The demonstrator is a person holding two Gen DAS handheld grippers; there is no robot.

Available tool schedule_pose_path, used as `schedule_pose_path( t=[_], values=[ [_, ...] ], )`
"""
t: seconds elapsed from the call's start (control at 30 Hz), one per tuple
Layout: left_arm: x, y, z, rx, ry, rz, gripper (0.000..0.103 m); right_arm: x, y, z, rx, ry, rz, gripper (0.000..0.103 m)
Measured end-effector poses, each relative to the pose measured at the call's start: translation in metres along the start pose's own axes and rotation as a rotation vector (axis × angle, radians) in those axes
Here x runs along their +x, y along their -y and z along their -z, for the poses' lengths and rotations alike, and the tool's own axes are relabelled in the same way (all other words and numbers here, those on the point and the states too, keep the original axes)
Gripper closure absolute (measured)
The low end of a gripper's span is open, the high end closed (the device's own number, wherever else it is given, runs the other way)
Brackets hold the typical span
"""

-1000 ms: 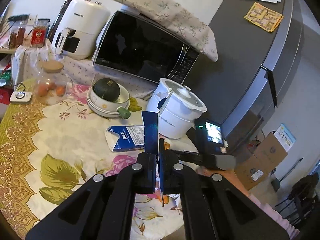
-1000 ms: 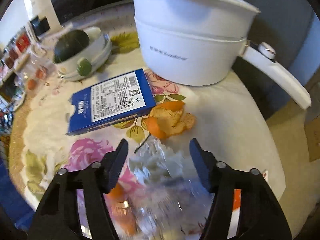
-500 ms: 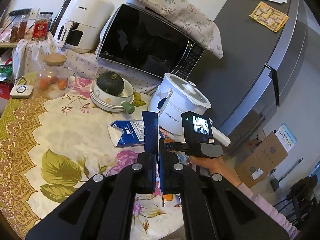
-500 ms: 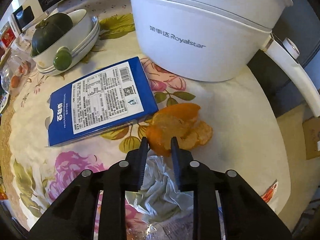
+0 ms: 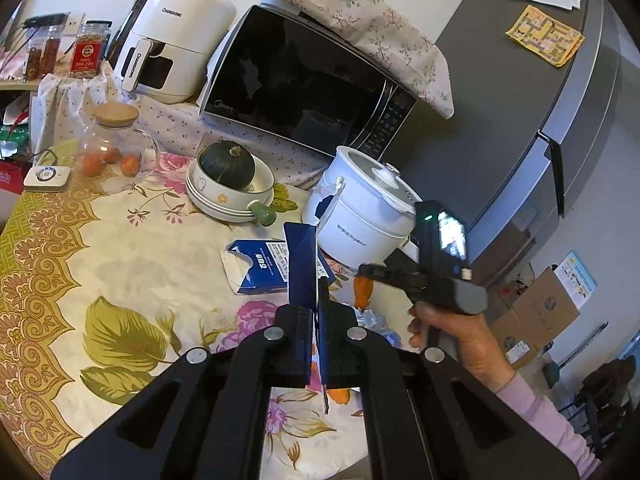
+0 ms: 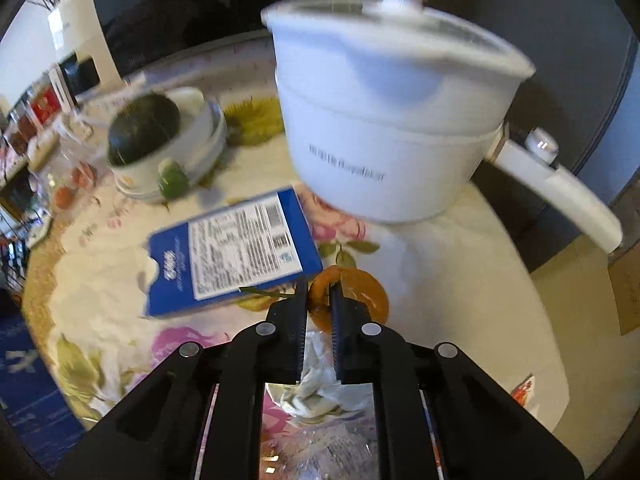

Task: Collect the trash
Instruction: 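Grasp the orange peel with the right tool while the left tool holds the package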

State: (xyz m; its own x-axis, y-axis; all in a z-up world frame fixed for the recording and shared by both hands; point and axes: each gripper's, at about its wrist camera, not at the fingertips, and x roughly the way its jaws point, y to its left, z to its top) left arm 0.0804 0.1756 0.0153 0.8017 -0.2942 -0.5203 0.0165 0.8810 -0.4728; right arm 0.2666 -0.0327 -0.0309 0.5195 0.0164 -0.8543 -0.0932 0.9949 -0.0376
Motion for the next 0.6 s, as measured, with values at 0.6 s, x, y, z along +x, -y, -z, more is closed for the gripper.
schedule_pose_path(
  t=[0.6],
  values=[
    [-0.020, 0.027, 0.008, 0.040, 0.044, 0.055, 0.101, -0.138, 0.009, 0.052, -0.032, 0.265, -0.008, 0.093]
  ],
)
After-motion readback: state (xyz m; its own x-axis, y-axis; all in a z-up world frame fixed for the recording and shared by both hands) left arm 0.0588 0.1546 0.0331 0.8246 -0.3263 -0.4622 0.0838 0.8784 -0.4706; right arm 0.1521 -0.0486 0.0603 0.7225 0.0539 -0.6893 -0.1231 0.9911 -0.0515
